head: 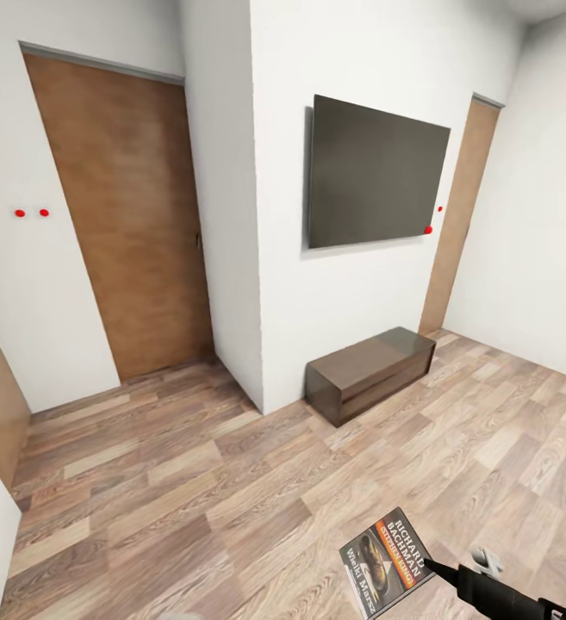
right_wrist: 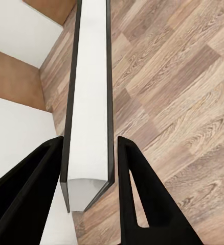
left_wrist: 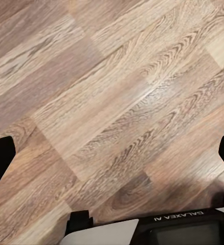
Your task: In the bedroom, move the book from the bed onto either nightstand, and place the two sandals side by side next to the bed.
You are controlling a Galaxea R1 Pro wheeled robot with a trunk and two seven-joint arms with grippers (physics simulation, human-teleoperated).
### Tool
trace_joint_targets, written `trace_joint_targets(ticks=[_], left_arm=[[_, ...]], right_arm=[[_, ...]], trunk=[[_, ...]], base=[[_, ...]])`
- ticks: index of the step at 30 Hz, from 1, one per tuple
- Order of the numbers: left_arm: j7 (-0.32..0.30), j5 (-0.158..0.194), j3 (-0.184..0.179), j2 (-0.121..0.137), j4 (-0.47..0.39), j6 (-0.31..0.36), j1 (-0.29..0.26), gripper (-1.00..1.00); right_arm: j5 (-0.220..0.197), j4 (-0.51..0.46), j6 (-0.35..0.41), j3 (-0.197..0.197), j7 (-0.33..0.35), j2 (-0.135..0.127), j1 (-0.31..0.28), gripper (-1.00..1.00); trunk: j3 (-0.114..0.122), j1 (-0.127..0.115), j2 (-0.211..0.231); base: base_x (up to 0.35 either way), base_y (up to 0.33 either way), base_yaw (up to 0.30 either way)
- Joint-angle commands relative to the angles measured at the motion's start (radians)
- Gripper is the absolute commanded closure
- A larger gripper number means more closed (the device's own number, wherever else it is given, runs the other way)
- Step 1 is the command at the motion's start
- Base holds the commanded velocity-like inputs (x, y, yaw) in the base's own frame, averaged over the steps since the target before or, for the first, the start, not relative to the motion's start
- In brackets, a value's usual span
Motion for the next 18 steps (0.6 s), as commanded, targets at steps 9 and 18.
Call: trace_joint_targets(ticks=[9,18], left_arm=[[-0.004,0.010,-0.008,0.000,0.001,-0.003,-0.001,-1.00],[-0.004,0.010,-0.009,0.000,0.001,-0.003,-0.001,-1.00]], right_arm=[[-0.010,0.003,0.005,0.003,0.005,0.001,-0.002,1.00],[-0.010,0.003,0.006,0.003,0.005,0.001,-0.002,1.00]], trunk=[[-0.001,0.000,-0.001],[-0.001,0.000,-0.001]], base=[[0.000,0.000,-0.300],[0.000,0.000,-0.300]])
